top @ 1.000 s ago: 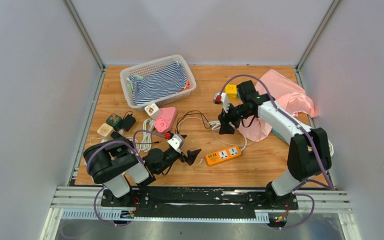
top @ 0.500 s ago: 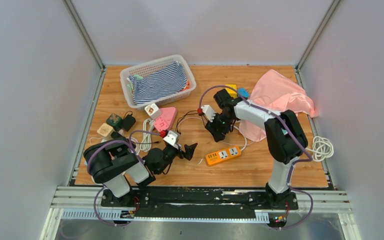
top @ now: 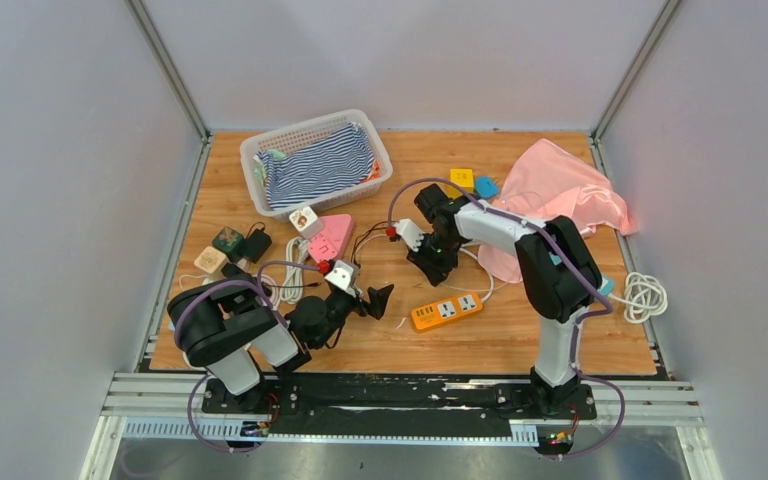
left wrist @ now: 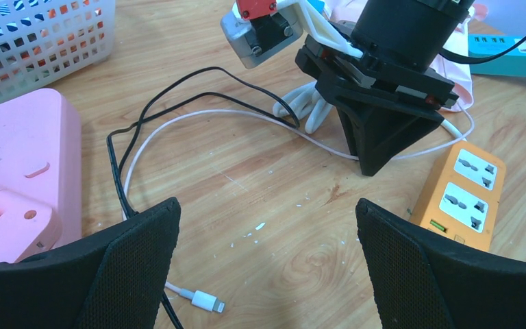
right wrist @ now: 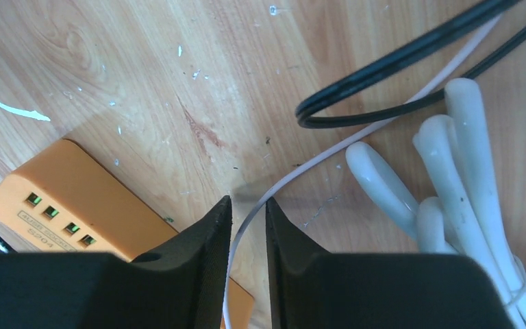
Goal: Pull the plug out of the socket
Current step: Place the plug at the center of the board.
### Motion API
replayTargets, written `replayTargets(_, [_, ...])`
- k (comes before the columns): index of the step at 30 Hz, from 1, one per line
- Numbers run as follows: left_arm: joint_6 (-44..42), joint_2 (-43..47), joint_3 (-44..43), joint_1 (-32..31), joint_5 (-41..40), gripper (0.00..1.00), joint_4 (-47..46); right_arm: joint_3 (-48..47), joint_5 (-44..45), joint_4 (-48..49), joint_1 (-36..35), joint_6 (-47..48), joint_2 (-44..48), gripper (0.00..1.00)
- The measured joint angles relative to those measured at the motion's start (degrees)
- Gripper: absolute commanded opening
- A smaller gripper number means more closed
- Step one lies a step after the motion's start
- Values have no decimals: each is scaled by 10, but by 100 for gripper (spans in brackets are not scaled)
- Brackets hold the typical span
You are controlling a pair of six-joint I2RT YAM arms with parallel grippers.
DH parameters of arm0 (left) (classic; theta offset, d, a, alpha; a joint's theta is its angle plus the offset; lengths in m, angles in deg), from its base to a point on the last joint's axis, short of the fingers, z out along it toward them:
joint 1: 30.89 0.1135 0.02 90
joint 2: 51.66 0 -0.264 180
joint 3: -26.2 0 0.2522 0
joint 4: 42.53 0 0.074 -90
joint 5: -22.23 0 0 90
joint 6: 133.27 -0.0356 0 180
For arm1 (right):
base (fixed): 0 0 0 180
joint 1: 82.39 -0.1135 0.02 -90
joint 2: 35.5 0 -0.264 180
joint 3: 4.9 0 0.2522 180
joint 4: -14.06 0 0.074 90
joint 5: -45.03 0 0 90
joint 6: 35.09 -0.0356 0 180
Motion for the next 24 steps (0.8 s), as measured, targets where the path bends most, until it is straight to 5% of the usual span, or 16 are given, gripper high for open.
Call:
replayTargets(5, [0, 0, 0, 0, 0, 100, 0, -18, -3, -22, -2, 3, -14, 0])
replayTargets(24, [0, 0, 0, 0, 0, 99, 0, -119, -24, -220, 8, 139, 52, 0])
